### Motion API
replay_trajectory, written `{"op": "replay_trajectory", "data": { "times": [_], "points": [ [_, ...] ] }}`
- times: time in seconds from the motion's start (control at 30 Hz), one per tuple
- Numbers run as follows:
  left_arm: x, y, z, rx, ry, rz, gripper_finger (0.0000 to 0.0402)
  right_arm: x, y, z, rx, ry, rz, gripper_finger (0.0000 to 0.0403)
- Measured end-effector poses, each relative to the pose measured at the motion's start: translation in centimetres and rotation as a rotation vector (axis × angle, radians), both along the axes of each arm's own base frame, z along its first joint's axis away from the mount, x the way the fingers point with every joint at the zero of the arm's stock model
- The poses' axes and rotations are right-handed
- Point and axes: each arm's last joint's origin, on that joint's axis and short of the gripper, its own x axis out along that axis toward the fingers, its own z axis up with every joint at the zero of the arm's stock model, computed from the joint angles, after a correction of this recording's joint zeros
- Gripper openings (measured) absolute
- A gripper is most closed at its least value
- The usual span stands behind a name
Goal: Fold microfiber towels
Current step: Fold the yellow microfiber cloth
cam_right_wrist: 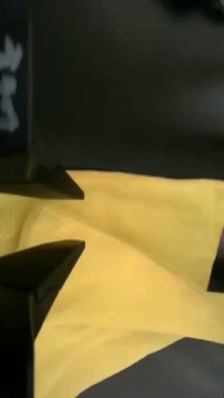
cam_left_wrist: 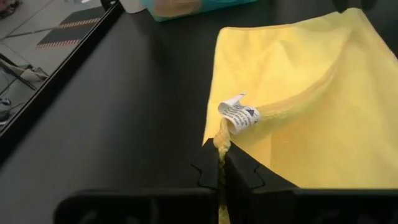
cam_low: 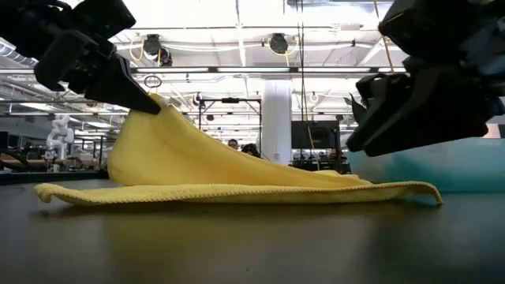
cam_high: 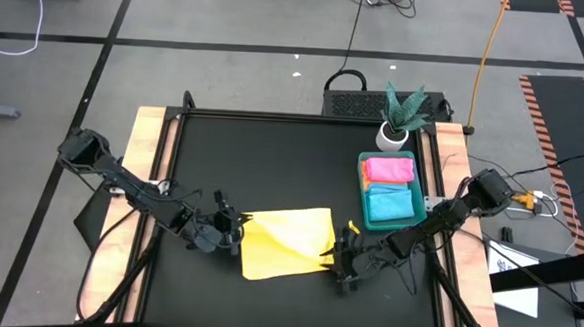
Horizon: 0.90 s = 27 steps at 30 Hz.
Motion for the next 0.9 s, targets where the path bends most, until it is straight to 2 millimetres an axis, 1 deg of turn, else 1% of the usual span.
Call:
{"op": "replay_trajectory", "data": {
  "times": [0.13, 0.2, 0.27, 0.4, 0.5, 0.63, 0.77, 0.83, 0.9],
  "points": [
    [0.1, 0.3, 0.0, -0.002, 0.000, 0.010, 0.0005, 0.3, -0.5, -0.7, 0.022, 0.026, -0.043, 0.0152],
    [0.2, 0.4, 0.0, -0.005, 0.002, 0.014, 0.0011, 0.4, -0.5, -1.0, 0.017, 0.033, -0.051, 0.0159],
    [0.2, 0.5, 0.0, -0.006, 0.001, 0.017, 0.0013, 0.7, -0.3, -1.2, 0.005, 0.040, -0.044, 0.0157],
    [0.3, 0.6, 0.0, -0.014, 0.007, 0.013, 0.0004, 1.2, 0.0, -1.7, -0.023, 0.052, -0.030, 0.0133],
    [0.3, 0.7, 0.0, -0.024, 0.007, 0.013, 0.0010, 1.3, 0.0, -2.0, -0.049, 0.059, -0.015, 0.0106],
    [0.3, 0.6, 0.0, -0.028, 0.007, 0.012, 0.0015, 1.3, -0.1, -2.0, -0.066, 0.061, -0.030, 0.0061],
    [0.4, 0.6, 0.0, -0.024, 0.007, 0.009, 0.0004, 1.3, -0.3, -2.0, -0.115, 0.053, -0.061, 0.0010],
    [0.4, 0.6, 0.2, -0.019, -0.007, 0.001, 0.0007, 1.2, -0.4, -1.8, -0.163, 0.036, -0.092, 0.0006],
    [0.5, 0.6, 0.8, -0.019, -0.045, -0.011, 0.0013, 1.1, -0.6, -1.0, -0.206, 0.006, -0.143, 0.0007]
  ]
}}
